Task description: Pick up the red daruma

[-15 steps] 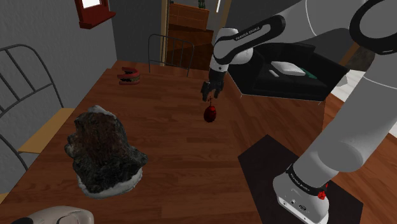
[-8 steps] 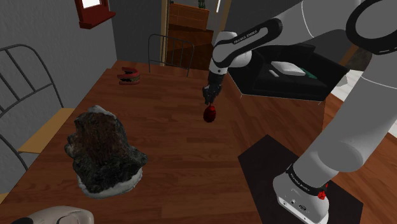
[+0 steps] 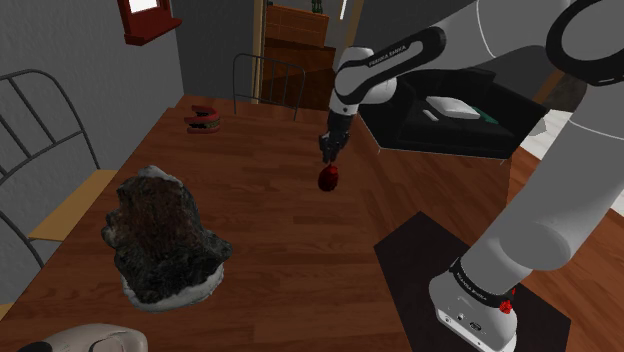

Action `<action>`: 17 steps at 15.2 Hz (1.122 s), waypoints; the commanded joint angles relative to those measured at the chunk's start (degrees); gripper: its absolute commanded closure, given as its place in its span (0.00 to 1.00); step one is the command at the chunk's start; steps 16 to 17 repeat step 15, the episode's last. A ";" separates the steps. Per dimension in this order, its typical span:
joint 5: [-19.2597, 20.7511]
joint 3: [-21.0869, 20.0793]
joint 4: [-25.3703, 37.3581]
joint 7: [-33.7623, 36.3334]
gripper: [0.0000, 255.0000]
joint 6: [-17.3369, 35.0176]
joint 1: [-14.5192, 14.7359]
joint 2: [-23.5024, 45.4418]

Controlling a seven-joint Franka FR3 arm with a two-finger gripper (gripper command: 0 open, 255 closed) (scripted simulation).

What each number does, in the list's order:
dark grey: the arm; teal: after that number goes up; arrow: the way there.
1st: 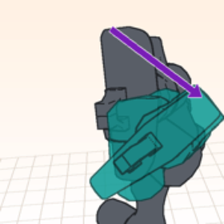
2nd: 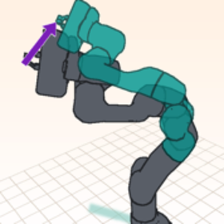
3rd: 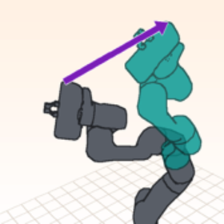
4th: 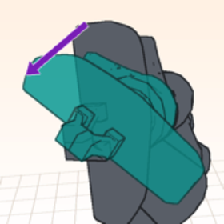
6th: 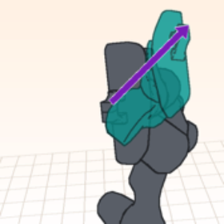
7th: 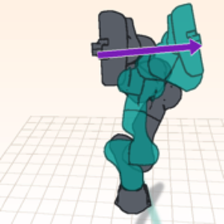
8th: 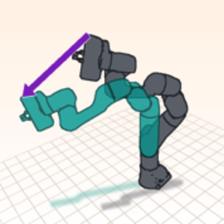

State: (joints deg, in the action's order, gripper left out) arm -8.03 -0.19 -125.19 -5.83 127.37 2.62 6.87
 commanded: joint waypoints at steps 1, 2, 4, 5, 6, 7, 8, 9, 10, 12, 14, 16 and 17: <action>0.13 0.01 0.47 0.22 1.00 -1.34 0.02 -0.84; 0.20 0.02 0.76 0.33 1.00 -2.06 0.01 -1.29; 0.33 0.05 1.36 0.53 1.00 -3.50 0.00 -2.14; 0.39 0.06 1.68 0.62 1.00 -4.23 -0.01 -2.55; 0.46 0.07 2.01 0.72 1.00 -4.96 -0.02 -2.95; 0.52 0.08 2.35 0.81 1.00 -5.69 -0.03 -3.34; 0.58 0.09 2.71 0.91 1.00 -6.42 -0.03 -3.72; 0.63 0.10 3.08 1.00 1.00 -7.15 -0.04 -4.09; 0.69 0.11 3.46 1.09 1.00 -7.88 -0.05 -4.44; 0.79 0.13 4.26 1.27 1.00 -9.35 -0.07 -5.12; 0.85 0.14 4.73 1.38 1.00 -10.19 -0.08 -5.49; 0.85 0.14 4.74 1.37 1.00 -10.19 -0.08 -5.49; 0.85 0.14 4.74 1.37 1.00 -10.19 -0.08 -5.49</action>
